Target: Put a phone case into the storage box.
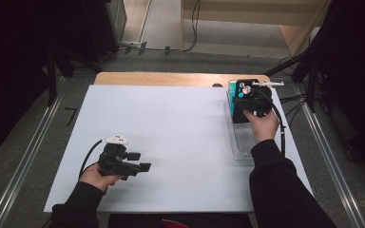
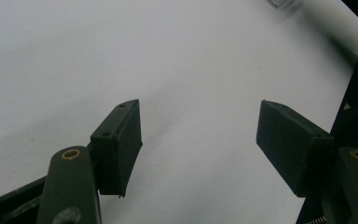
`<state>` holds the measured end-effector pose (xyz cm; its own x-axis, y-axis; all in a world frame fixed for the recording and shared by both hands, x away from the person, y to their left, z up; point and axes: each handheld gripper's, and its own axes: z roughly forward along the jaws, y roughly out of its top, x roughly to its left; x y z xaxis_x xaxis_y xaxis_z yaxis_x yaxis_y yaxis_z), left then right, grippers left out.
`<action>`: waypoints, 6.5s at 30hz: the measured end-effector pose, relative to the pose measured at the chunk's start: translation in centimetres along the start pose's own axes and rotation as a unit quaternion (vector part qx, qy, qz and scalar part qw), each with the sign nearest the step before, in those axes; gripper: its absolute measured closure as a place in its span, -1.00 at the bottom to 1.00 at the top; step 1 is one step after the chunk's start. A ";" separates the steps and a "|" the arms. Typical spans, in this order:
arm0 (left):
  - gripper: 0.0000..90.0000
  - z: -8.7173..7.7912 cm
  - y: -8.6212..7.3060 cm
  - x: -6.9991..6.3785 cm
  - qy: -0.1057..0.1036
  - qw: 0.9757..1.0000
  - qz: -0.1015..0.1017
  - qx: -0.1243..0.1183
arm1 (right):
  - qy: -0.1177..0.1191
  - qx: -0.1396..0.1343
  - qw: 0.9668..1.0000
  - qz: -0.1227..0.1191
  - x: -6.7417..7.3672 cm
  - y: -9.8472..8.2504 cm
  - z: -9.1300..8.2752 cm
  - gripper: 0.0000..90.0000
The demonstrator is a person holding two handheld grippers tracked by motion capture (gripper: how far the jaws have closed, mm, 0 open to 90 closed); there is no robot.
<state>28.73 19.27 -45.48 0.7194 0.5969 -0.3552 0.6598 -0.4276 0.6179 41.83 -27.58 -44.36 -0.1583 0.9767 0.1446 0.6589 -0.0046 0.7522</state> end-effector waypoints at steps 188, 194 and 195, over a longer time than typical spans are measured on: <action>-0.31 0.0 -1.6 -0.8 -0.032 0.999 0.016 0.001 | 0.234 0.192 0.937 -0.174 5.2 -13.6 -9.4 -0.59; -0.31 0.1 -1.6 -0.8 -0.032 0.999 0.018 0.005 | 0.234 0.192 0.937 -0.174 5.2 -13.7 -9.3 -0.59; -0.31 0.1 -1.6 -0.8 -0.032 0.999 0.018 0.005 | 0.233 0.192 0.937 -0.174 5.2 -13.7 -9.3 -0.59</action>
<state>27.08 19.38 -46.26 0.7554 0.5361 -0.3768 0.6346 -0.4554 0.6244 25.18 -24.46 -47.92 -0.6579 0.7043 0.2665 0.7096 0.4613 0.5327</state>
